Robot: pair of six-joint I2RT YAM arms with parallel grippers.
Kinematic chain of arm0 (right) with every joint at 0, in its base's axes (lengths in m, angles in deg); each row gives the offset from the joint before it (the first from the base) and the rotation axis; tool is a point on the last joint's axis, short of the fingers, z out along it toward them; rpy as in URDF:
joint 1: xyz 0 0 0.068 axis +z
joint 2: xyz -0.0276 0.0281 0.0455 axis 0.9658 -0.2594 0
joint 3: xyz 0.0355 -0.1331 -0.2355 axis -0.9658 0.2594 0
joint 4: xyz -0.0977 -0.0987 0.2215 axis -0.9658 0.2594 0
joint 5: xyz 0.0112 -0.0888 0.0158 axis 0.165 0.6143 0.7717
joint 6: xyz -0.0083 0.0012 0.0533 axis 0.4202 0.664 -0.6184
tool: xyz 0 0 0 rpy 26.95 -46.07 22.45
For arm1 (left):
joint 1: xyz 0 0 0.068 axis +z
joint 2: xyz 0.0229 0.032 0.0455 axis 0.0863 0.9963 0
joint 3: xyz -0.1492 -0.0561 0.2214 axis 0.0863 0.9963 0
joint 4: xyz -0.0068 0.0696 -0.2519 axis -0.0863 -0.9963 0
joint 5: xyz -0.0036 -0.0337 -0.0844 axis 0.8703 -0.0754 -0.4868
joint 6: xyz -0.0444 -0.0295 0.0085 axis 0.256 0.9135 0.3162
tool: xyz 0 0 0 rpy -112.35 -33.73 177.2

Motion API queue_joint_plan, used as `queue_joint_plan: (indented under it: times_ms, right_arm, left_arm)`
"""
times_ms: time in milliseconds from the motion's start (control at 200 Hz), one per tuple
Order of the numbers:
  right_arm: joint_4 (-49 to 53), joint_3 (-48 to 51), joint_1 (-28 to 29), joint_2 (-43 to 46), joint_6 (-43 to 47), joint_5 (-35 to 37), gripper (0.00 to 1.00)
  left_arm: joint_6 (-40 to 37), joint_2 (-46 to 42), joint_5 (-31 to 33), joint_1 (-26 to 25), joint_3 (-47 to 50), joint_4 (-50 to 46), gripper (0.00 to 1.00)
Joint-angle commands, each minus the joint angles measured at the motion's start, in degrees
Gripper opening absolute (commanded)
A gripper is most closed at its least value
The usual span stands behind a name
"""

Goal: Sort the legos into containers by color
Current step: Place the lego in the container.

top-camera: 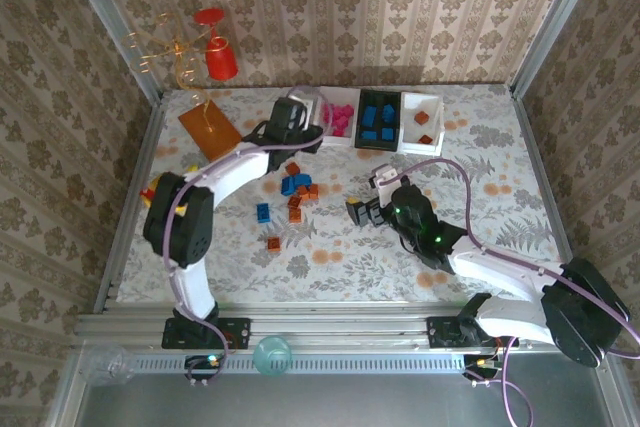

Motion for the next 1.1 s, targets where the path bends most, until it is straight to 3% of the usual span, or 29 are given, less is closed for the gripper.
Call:
queue_joint_plan:
  times_ms: [0,205,320,455,640,790,915,1095]
  right_arm:
    - [-3.91,-0.53,0.18,0.91,4.03,7.57,1.00]
    - [-1.42,-1.90,0.10,1.54,4.89,10.86,1.00]
    - [-1.15,-1.03,0.01,2.46,4.26,10.91,1.00]
    - [0.02,-0.26,-0.30,3.36,3.62,11.02,1.00]
    - [2.48,0.14,-0.44,5.46,2.00,10.57,1.00]
    - [7.18,-0.62,-0.44,6.90,-1.49,8.17,1.00]
    - [13.06,-2.64,0.03,6.52,-6.92,4.88,1.00]
    - [11.54,-4.95,2.92,-1.86,-8.69,0.10,0.99]
  left_arm:
    - [-1.88,6.90,0.67,0.15,-7.95,-2.22,0.34]
    - [-4.20,20.26,2.10,0.15,-27.44,-9.74,0.39]
    - [-4.01,25.83,-1.09,-0.02,-38.08,-15.56,0.40]
    - [-3.95,28.46,-3.70,-0.59,-43.56,-18.47,0.42]
    - [-4.91,25.52,-3.70,-0.81,-42.71,-20.27,0.66]
    - [-5.01,17.17,-3.43,-0.90,-33.75,-18.08,0.69]
    - [-3.47,3.05,-3.56,-0.90,-11.36,-7.28,0.70]
    - [0.85,-17.45,-4.10,1.56,19.47,5.64,0.71]
